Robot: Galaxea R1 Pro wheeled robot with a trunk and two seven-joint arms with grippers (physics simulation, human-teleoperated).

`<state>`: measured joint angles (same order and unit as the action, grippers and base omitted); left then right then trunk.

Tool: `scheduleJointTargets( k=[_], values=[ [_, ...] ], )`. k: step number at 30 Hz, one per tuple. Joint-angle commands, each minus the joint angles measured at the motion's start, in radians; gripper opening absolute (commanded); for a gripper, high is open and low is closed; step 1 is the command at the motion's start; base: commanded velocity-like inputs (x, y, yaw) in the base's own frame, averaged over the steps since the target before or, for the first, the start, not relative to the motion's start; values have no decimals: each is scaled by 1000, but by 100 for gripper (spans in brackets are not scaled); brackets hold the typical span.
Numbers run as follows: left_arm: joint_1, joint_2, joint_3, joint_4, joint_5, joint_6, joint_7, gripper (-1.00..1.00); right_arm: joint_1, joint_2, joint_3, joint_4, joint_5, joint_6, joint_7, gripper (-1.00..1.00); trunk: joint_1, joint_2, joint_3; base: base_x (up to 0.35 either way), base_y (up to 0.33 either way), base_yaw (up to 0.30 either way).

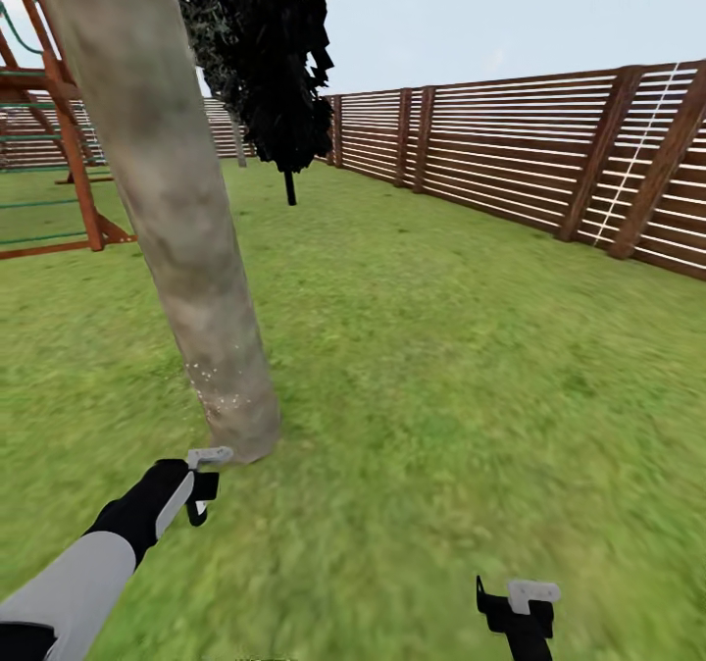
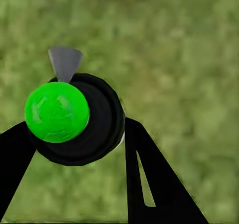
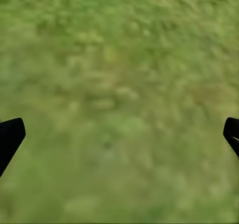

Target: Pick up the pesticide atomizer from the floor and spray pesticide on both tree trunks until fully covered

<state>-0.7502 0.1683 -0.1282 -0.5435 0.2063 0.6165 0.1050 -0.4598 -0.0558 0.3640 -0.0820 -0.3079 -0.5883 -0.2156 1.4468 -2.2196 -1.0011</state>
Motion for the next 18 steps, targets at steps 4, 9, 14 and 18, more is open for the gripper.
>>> scheduleJointTargets(
  k=[4, 9, 14, 18],
  values=[
    [0, 3, -5, 33, 15, 10, 7, -100, 0, 0, 8, -1, -5, -1, -4, 100, 0, 0, -1, 120, -269, 47],
    [0, 1, -8, 104, 16, 0, 10, -100, 0, 0, 9, -1, -5, -1, -4, 100, 0, 0, -1, 166, -256, 1],
    [0, -2, -6, 101, 18, -6, 9, -100, 0, -1, 8, -1, -5, -1, -4, 100, 0, 0, -1, 168, -255, 0],
    [0, -2, -6, 99, 18, -7, 9, -100, 0, 0, 8, -1, -5, -1, -4, 100, 0, 0, -1, 150, -257, 29]
  ],
)
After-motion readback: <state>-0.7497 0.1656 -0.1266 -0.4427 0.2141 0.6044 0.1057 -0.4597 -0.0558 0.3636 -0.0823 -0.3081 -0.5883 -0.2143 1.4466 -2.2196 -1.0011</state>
